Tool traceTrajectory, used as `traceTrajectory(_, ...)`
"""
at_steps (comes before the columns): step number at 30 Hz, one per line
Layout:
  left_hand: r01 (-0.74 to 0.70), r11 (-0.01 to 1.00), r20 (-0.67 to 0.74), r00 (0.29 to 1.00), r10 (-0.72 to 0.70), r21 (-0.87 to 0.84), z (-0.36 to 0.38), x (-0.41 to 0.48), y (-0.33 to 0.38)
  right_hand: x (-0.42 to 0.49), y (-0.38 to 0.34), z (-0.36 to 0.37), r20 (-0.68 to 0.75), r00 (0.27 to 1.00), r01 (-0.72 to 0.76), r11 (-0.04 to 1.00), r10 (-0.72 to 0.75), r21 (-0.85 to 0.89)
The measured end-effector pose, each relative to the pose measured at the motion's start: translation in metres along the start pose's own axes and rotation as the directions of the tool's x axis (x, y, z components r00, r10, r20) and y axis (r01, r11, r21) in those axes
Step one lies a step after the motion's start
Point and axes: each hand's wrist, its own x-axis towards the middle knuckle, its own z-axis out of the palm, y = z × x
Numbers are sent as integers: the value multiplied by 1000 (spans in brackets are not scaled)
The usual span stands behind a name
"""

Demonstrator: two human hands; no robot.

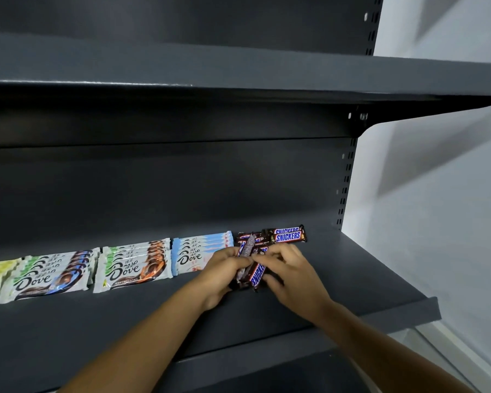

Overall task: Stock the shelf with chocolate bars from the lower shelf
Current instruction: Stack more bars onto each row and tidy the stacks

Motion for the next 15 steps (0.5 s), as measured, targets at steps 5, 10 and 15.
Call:
traceTrajectory(5, -2, 1000, -52, 999, 3, 15, 3, 13, -7, 1, 24, 7, 61, 997, 54, 997, -50, -52)
traceTrajectory(10, -104, 989, -212, 969, 124, 104, -2, 22, -6, 6, 45, 14, 76, 997, 7, 997, -1, -74)
traceTrajectory(15, -155, 977, -312, 930, 193, 143, -11, 27, -5, 21, 58, 23, 109, 994, -4, 992, 18, -127)
